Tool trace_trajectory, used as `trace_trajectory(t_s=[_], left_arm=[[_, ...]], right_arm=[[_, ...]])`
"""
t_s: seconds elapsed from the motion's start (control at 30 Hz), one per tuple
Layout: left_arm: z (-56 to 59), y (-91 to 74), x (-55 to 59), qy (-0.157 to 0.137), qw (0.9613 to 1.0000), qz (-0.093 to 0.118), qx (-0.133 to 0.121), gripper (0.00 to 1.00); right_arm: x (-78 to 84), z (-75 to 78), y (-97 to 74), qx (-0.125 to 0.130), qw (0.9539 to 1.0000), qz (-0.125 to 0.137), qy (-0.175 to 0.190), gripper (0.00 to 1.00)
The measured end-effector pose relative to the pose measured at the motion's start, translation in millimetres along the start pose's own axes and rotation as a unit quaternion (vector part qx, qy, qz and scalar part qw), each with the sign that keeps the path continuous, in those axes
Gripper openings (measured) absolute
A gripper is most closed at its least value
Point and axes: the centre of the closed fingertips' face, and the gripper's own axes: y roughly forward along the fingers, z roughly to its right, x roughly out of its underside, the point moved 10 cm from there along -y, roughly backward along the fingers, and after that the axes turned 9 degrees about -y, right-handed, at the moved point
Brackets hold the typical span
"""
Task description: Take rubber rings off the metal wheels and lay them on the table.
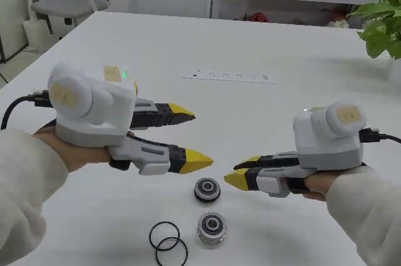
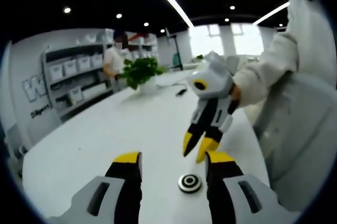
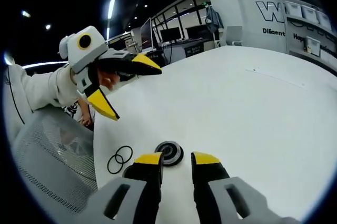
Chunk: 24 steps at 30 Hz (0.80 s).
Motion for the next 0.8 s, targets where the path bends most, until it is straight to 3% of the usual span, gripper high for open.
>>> trace_trajectory(t_s=[0.1, 0.23, 0.53, 0.8], left_arm=[[1.2, 6.4, 6.9, -0.008, 1.0000, -0.001, 0.003, 0.45], [6.6, 16.7, 20.7, 0.009, 0.9990, -0.041, 0.016, 0.41], [14.0, 33.1, 40.9, 0.014, 0.9963, -0.080, 0.028, 0.34], [6.6, 34.5, 48.4, -0.014, 0.9963, -0.084, 0.016, 0.29]], right_arm=[[3.9, -0.1, 3.5, -0.005, 1.0000, -0.007, -0.001, 0.19], [8.1, -3.7, 7.1, -0.008, 0.9998, -0.013, -0.014, 0.20], [11.7, -8.5, 13.2, -0.019, 0.9995, -0.019, -0.019, 0.21], [15.1, -8.4, 15.3, -0.026, 0.9990, -0.028, -0.025, 0.21]])
